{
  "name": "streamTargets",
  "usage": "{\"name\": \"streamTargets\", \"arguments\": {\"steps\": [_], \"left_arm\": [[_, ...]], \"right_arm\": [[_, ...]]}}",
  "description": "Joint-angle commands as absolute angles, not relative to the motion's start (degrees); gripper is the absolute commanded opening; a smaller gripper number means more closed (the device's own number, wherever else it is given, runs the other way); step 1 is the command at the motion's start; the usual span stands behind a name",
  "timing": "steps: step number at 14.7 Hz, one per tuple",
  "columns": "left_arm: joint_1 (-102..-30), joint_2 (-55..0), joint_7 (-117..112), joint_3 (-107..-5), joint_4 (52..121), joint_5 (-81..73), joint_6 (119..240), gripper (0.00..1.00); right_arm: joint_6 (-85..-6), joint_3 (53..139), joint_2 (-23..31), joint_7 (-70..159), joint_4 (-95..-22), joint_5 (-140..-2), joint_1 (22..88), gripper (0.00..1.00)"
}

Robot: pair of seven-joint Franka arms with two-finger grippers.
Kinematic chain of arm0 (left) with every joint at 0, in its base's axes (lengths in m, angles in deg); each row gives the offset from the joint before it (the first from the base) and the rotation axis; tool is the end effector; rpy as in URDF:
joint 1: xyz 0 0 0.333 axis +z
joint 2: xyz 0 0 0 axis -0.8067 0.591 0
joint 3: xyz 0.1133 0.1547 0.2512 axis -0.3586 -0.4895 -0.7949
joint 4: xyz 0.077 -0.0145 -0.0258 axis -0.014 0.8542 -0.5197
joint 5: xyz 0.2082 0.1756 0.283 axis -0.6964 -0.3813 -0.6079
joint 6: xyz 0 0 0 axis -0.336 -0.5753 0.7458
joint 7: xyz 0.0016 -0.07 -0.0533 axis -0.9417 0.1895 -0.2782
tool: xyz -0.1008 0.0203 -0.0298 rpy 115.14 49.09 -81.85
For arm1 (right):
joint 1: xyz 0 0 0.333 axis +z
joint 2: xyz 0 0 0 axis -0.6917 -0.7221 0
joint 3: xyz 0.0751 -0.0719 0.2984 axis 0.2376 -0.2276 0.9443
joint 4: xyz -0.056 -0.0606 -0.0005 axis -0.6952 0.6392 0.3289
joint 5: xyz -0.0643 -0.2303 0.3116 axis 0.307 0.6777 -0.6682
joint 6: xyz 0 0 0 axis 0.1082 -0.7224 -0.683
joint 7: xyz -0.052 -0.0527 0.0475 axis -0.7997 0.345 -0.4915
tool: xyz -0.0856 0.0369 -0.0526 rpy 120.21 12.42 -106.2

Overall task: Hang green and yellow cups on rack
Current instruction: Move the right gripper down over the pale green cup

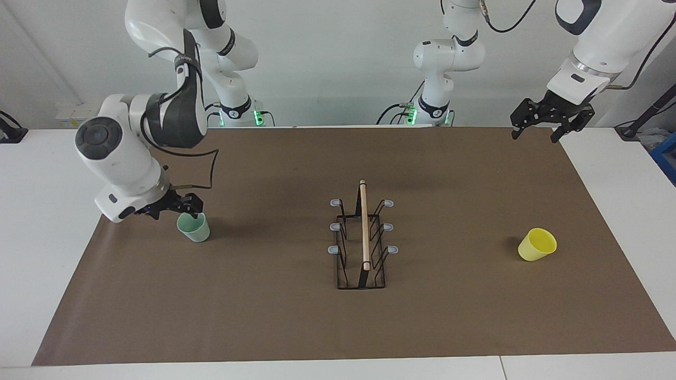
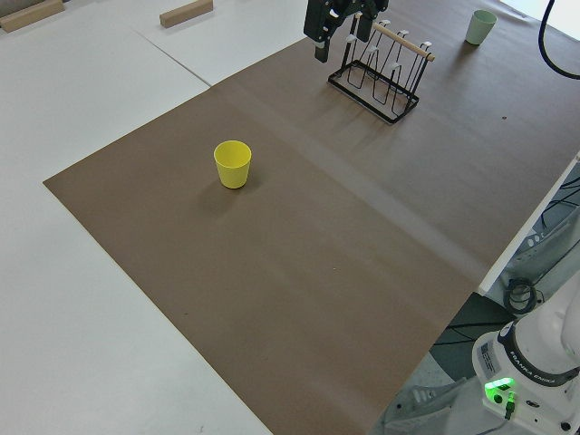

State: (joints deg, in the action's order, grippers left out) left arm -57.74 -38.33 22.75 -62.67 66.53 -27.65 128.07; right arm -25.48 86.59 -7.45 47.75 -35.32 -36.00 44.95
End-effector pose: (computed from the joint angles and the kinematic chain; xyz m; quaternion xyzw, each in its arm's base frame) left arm 0.5437 -0.0045 0.6319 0.9958 -0.0889 -0.0146 0.0139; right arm 0.6760 -0.0160 0.4284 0.9946 0.0420 -0.0853 0.0423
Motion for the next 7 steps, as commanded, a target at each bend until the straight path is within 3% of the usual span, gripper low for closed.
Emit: {"name": "streamTargets", "arguments": {"steps": [1,3,7], "left_arm": [[-57.46,-39.47,22.23,-62.35,67.49,-27.55,127.49,1.0],[-57.46,-39.47,22.23,-62.35,67.49,-27.55,127.49,1.0],[-57.46,-39.47,22.23,-62.35,67.49,-27.55,127.49,1.0]], "right_arm": [[-25.58,87.31,-15.48,43.24,-27.25,-33.11,45.26,1.0],[-26.28,87.49,-20.06,42.02,-25.21,-30.48,48.06,1.0],[-25.58,89.33,-20.52,26.3,-29.15,-17.07,51.93,0.99]]}}
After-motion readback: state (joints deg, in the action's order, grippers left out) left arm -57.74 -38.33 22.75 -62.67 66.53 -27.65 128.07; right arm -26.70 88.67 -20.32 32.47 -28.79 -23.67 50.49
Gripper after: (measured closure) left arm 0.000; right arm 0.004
